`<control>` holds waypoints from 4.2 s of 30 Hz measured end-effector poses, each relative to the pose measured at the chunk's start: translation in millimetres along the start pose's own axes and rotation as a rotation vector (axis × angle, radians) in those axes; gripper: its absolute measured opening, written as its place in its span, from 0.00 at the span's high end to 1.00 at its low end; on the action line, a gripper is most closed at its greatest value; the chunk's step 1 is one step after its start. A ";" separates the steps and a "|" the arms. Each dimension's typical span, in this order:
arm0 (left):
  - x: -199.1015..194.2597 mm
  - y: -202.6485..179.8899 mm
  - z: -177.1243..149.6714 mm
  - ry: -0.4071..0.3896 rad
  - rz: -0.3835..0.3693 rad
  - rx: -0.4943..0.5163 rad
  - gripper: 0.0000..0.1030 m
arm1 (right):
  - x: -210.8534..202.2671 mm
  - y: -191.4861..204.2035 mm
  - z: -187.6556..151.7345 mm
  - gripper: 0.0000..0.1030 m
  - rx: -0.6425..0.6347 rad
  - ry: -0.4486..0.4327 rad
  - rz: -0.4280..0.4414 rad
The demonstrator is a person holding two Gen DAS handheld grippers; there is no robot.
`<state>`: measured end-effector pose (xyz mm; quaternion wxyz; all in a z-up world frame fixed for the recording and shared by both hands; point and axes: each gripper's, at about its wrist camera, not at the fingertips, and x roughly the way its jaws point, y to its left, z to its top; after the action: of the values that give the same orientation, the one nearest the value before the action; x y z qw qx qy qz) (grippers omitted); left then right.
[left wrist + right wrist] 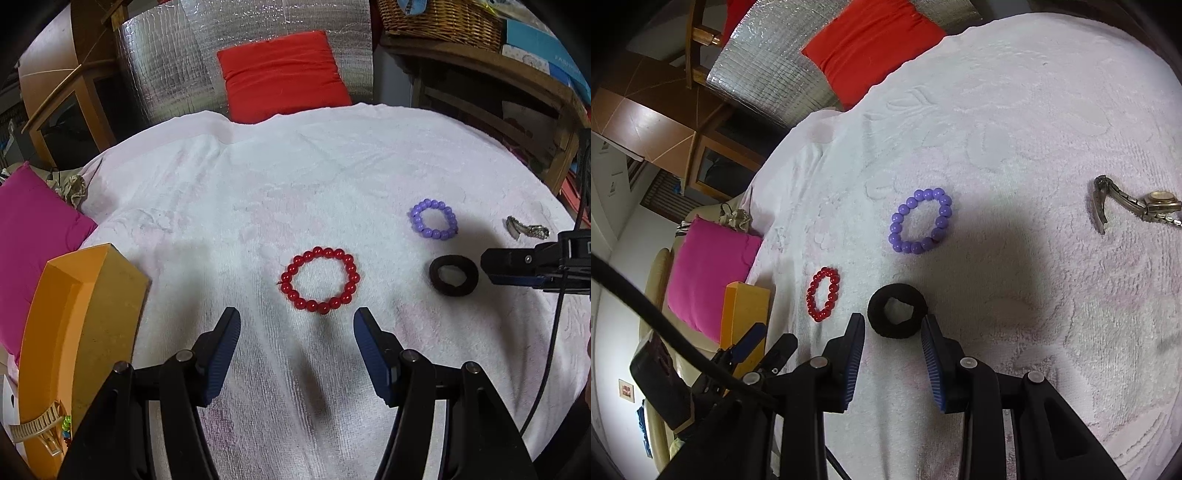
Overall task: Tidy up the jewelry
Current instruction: 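Move both grippers back over the red bracelet and black hair tie, then grasp the black hair tie with the right gripper while the left gripper grasps the red bead bracelet, then lift and carry the red bracelet and hair tie with both grippers over the orange box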
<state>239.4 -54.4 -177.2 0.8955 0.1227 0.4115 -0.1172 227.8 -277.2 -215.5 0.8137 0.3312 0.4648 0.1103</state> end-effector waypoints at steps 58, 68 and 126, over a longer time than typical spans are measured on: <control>41.4 -19.9 12.9 0.049 -0.300 -0.054 0.91 | 3.4 -1.2 7.3 0.89 -0.102 -0.077 -0.238; 6.1 -2.2 10.7 -0.032 -0.316 -0.093 0.91 | -5.0 15.7 1.0 0.89 -0.133 -0.121 -0.199; -31.3 36.3 3.4 -0.139 -0.268 -0.165 0.91 | -3.7 39.2 -12.5 0.89 -0.153 -0.123 -0.106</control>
<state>233.2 -17.8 -146.6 0.9052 -0.0154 0.3696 -0.2095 220.4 -243.9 -192.2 0.8683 0.2492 0.4210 0.0820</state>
